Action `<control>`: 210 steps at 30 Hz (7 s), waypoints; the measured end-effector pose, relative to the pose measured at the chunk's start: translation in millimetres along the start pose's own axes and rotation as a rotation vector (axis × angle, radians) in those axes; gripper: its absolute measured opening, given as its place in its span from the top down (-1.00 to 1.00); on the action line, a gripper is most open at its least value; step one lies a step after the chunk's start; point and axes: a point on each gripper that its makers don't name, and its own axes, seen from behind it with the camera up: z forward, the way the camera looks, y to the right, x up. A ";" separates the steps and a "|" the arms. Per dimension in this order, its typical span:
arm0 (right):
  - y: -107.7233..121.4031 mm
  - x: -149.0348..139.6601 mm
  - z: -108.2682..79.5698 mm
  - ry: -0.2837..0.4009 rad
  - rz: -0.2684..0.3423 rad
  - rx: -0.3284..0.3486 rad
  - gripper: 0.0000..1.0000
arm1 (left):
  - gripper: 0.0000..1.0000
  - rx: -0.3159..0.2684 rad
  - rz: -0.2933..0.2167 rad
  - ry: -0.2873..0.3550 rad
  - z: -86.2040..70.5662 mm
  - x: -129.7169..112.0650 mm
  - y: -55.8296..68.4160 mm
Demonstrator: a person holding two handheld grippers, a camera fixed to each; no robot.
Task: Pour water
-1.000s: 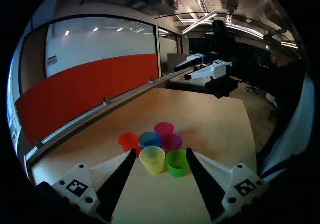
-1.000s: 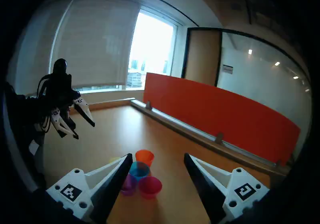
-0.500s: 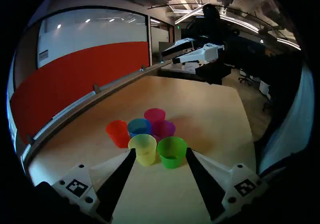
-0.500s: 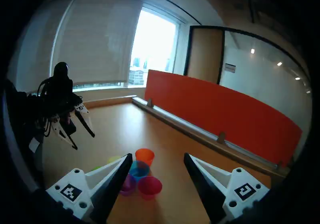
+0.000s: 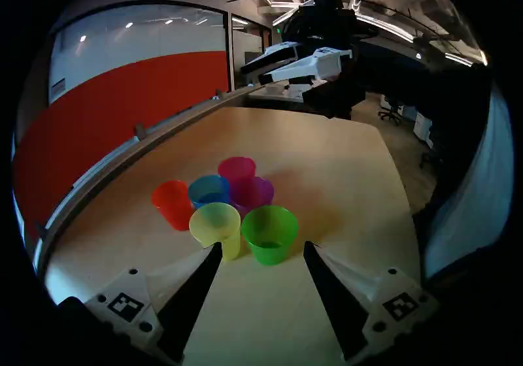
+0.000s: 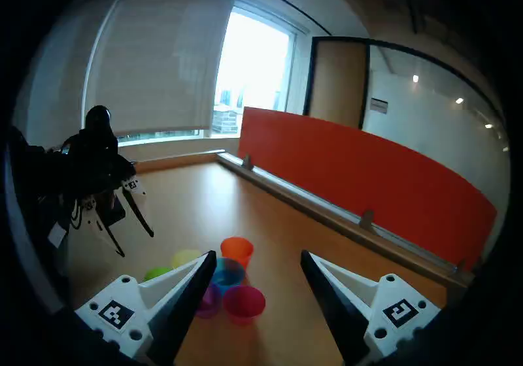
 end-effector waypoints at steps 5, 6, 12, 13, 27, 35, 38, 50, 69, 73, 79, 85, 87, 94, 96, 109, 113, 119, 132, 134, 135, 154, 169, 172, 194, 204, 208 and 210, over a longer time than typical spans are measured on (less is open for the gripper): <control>-2.2 -7.4 6.1 -0.017 -0.007 0.013 -0.99 | -0.84 -0.015 -0.010 -0.017 10.8 -7.4 1.9; -2.5 -8.3 7.2 -0.019 -0.008 0.015 -0.99 | -0.85 -0.017 -0.012 -0.019 13.1 -8.7 2.2; -3.0 -10.2 13.0 -0.026 -0.015 0.023 -0.99 | -0.85 -0.034 -0.027 -0.031 26.0 -15.5 5.3; -3.0 -10.9 14.0 -0.027 -0.015 0.025 -0.99 | -0.85 -0.037 -0.028 -0.033 28.2 -16.8 6.0; -0.1 -26.0 24.3 -0.051 -0.018 0.033 -1.00 | -0.85 -0.053 -0.041 -0.057 53.8 -30.1 7.7; 1.4 -29.6 28.7 -0.054 -0.015 0.036 -0.99 | -0.85 -0.062 -0.030 -0.073 66.5 -35.9 9.7; 1.8 -30.8 29.8 -0.058 -0.016 0.037 -0.99 | -0.84 -0.064 -0.030 -0.078 71.4 -37.9 9.8; 4.0 -35.7 36.1 -0.068 -0.017 0.040 -1.00 | -0.85 -0.076 -0.037 -0.067 86.6 -36.2 8.4; 5.5 -44.2 45.1 -0.084 -0.016 0.048 -0.99 | -0.85 -0.093 -0.014 -0.066 104.0 -39.0 10.2; 5.8 -45.0 45.9 -0.086 -0.017 0.048 -1.00 | -0.85 -0.093 -0.007 -0.066 106.8 -38.8 9.1; 6.8 -46.5 47.3 -0.088 -0.018 0.049 -0.99 | -0.85 -0.093 0.004 -0.066 109.5 -37.1 7.6; 6.9 -48.0 49.1 -0.090 -0.017 0.050 -1.00 | -0.85 -0.093 0.010 -0.062 112.6 -34.6 6.3; 6.9 -48.6 49.5 -0.091 -0.017 0.051 -1.00 | -0.85 -0.093 0.013 -0.061 113.7 -33.9 6.2; 8.5 -49.8 49.0 -0.091 -0.016 0.048 -1.00 | -0.85 -0.084 0.030 -0.065 116.9 -33.9 5.7; 8.9 -49.9 48.5 -0.091 -0.015 0.047 -1.00 | -0.83 -0.082 0.029 -0.064 117.2 -33.5 5.3; 10.8 -51.2 45.4 -0.089 -0.014 0.044 -0.99 | -0.63 -0.076 0.030 -0.066 117.5 -33.6 4.5; 11.2 -51.6 45.7 -0.089 -0.012 0.045 -1.00 | -0.63 -0.078 0.036 -0.066 116.5 -33.0 5.8; 9.8 -51.6 47.6 -0.090 -0.012 0.050 -0.99 | -0.63 -0.067 0.033 -0.055 111.9 -30.3 2.4; 3.1 -51.1 57.6 -0.097 -0.013 0.067 -0.99 | -0.64 -0.028 0.037 -0.044 93.0 -29.6 -5.5; 1.8 -51.0 59.7 -0.098 -0.014 0.070 -0.99 | -0.64 -0.022 0.036 -0.042 90.0 -29.6 -6.6; 1.2 -51.2 60.9 -0.099 -0.015 0.072 -0.99 | -0.64 -0.019 0.035 -0.041 88.4 -29.5 -7.0; -9.8 -55.4 85.7 -0.119 -0.018 0.106 -0.99 | -0.63 0.077 0.003 0.018 54.9 -21.2 -27.2; -17.0 -55.9 97.6 -0.130 -0.024 0.128 -0.99 | -0.63 0.159 -0.018 0.075 29.3 -8.8 -44.6; -19.4 -55.1 100.0 -0.131 -0.025 0.136 -0.99 | -0.63 0.177 -0.022 0.085 24.5 -6.6 -49.1; -32.2 -72.2 116.1 -0.181 -0.028 0.185 -1.00 | -0.63 0.304 -0.054 0.168 -10.6 13.5 -75.0; -37.3 -83.6 124.4 -0.213 -0.029 0.198 -1.00 | -0.63 0.349 -0.062 0.192 -23.6 17.7 -85.4; -38.9 -88.0 128.7 -0.228 -0.029 0.201 -1.00 | -0.63 0.359 -0.068 0.204 -28.4 19.5 -87.7; -39.6 -89.6 130.7 -0.234 -0.028 0.202 -1.00 | -0.63 0.365 -0.071 0.210 -30.8 19.9 -89.0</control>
